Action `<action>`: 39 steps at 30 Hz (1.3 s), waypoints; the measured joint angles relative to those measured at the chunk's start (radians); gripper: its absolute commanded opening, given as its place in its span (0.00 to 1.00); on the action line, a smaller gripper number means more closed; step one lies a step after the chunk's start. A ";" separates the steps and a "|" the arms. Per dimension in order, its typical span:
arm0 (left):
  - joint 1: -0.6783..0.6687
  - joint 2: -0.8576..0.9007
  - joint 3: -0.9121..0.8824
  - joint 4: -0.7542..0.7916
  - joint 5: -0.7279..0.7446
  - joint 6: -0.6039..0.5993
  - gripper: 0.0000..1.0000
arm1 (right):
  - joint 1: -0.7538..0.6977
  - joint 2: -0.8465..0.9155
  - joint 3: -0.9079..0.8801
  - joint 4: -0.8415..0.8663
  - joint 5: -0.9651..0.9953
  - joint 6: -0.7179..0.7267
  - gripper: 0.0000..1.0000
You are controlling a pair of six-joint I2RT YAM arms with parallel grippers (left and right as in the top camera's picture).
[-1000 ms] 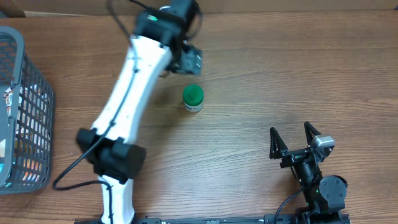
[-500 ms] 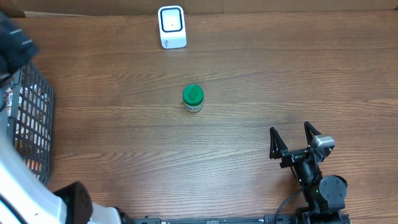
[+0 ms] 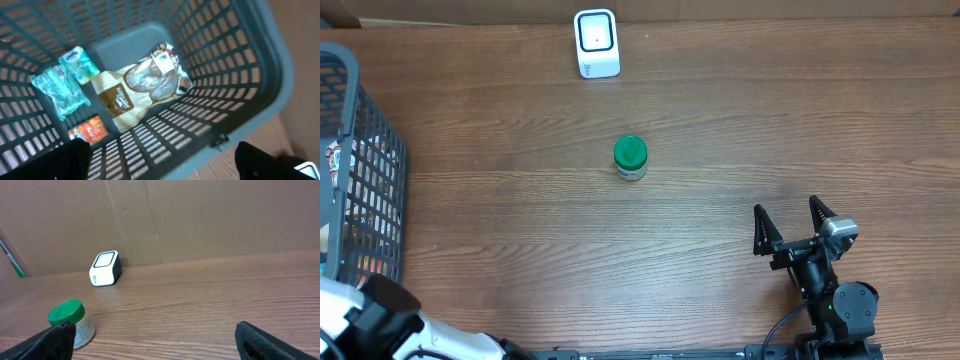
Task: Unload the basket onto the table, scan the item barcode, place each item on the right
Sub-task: 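Retract the left gripper back to the basket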
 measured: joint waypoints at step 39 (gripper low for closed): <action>0.030 0.298 -0.401 0.312 -0.075 0.280 0.77 | 0.000 0.000 0.000 0.000 0.000 0.000 1.00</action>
